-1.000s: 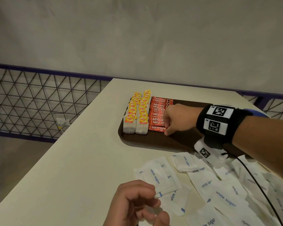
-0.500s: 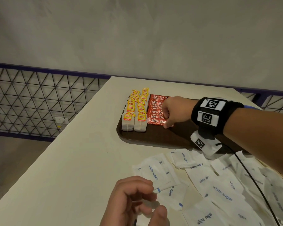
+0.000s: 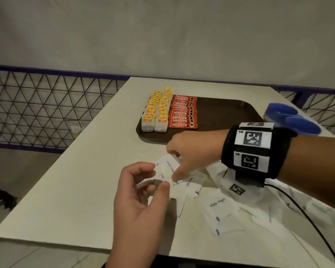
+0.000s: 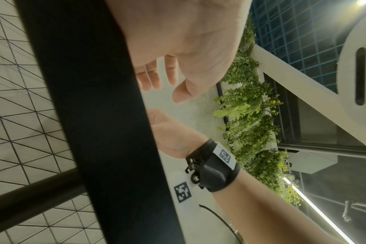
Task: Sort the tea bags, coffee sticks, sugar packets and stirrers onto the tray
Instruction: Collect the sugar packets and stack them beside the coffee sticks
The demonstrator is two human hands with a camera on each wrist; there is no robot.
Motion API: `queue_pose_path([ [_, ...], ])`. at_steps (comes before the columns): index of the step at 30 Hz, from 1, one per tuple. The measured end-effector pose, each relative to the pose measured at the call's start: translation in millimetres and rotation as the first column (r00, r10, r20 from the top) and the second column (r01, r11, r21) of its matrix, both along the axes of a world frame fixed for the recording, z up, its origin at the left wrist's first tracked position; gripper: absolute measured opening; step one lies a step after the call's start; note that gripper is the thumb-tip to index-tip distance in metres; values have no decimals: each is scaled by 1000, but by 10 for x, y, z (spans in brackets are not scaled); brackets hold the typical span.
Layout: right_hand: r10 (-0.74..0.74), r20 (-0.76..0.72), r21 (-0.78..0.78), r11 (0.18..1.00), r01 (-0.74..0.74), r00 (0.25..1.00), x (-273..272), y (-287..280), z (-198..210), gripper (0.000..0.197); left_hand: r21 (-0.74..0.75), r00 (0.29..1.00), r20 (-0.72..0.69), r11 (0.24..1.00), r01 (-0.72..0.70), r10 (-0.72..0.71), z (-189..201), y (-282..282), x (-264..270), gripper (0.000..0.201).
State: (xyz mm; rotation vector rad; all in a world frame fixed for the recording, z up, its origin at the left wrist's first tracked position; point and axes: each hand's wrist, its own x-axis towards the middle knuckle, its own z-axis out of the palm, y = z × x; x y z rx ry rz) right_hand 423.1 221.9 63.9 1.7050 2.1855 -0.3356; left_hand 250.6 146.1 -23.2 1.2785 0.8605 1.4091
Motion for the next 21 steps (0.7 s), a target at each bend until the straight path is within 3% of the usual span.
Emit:
queue_pose_path([
  [2,-23,-39,34,999,24,999,-37,-109,4,48,-20,999,-54,1000,-6,5,13,-6,-12,38],
  [6,-11,-88,110,994,20,996,-93,-313,14,59,-37,989,-146,999,-14,8,12,-2,-8,37],
  [9,-16,-133,158,987,37,991,-113,-459,-33,51,-10,970,-242,1000,11,-14,7,-2,7,34],
  [16,-51,-247,330,934,134,968,29,-863,-16,21,205,823,-568,965,163,-18,-11,-50,70,28],
  [19,-162,-436,353,874,333,886,205,-1130,60,23,279,765,-644,935,219,13,-9,-82,90,27],
  [21,-232,-635,275,823,497,736,304,-1387,68,27,321,745,-666,918,231,46,5,-114,91,25],
])
